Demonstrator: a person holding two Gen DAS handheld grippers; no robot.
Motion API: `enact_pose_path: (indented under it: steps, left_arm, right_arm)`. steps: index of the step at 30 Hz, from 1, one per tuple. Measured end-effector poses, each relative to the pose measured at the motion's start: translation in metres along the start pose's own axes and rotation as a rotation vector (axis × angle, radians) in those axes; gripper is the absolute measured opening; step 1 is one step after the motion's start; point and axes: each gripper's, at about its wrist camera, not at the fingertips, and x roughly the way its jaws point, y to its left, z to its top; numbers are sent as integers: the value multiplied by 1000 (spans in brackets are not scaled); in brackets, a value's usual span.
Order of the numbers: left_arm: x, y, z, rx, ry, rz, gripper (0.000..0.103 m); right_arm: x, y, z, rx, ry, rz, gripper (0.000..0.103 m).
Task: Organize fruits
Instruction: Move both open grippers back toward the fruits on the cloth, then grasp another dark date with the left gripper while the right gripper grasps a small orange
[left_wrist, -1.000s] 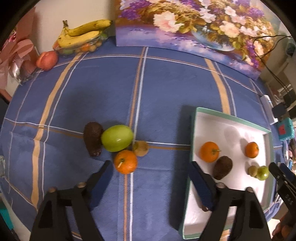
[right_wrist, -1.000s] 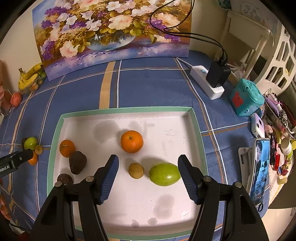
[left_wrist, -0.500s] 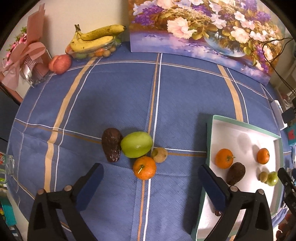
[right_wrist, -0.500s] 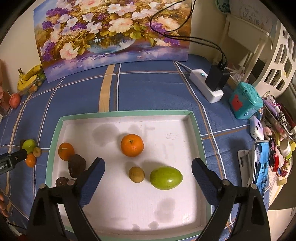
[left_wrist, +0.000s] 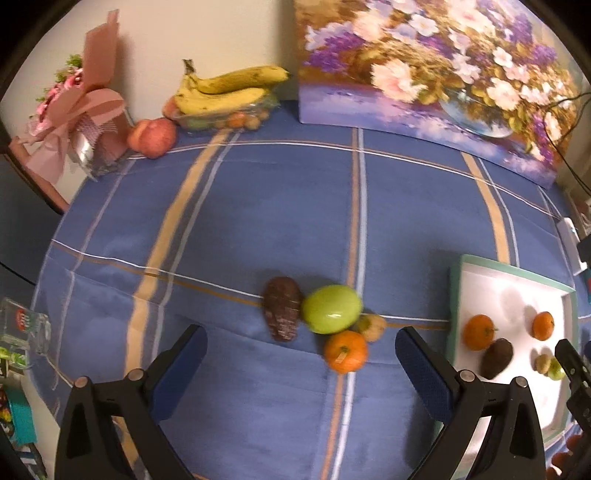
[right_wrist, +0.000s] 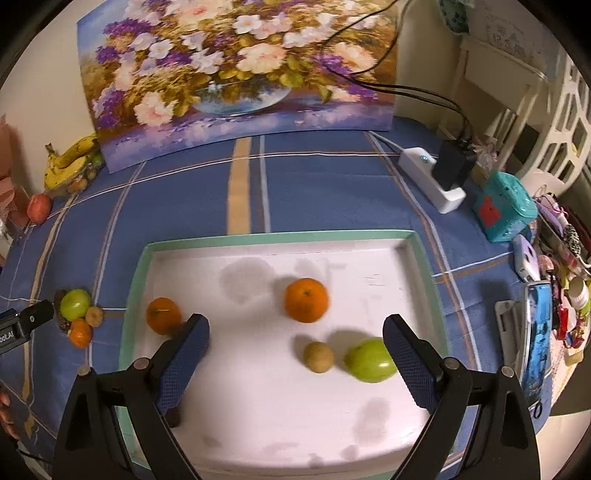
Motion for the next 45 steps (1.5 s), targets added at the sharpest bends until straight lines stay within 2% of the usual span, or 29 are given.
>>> enact_pose_path:
  steps: [5,14,28,32,39,43,45]
  left_arm:
    - [-4,23,3,-6,-22,42,103]
    - [-10,67,7,-80,-42,43,103]
    - [-5,119,8,-217,-13,-31,103]
    - [1,124,8,-234,6,-62,103]
    - [16,125,10,-225,26,-70,103]
    - [28,122,10,-202,38,-88,101]
    - [36,119,10,-189,49,-100,96]
  right_arm:
    - [1,26,1,-28,4,33,95]
    - [4,69,0,-86,26,65,95]
    - [5,134,-3,-209,38,117,95]
    - [7,146,-3,-207,41,151,95]
    - [18,166,-7,-215,67,198,95]
    - [22,179,-8,-238,75,213,95]
    - [24,184,-9,-244,79,217,95]
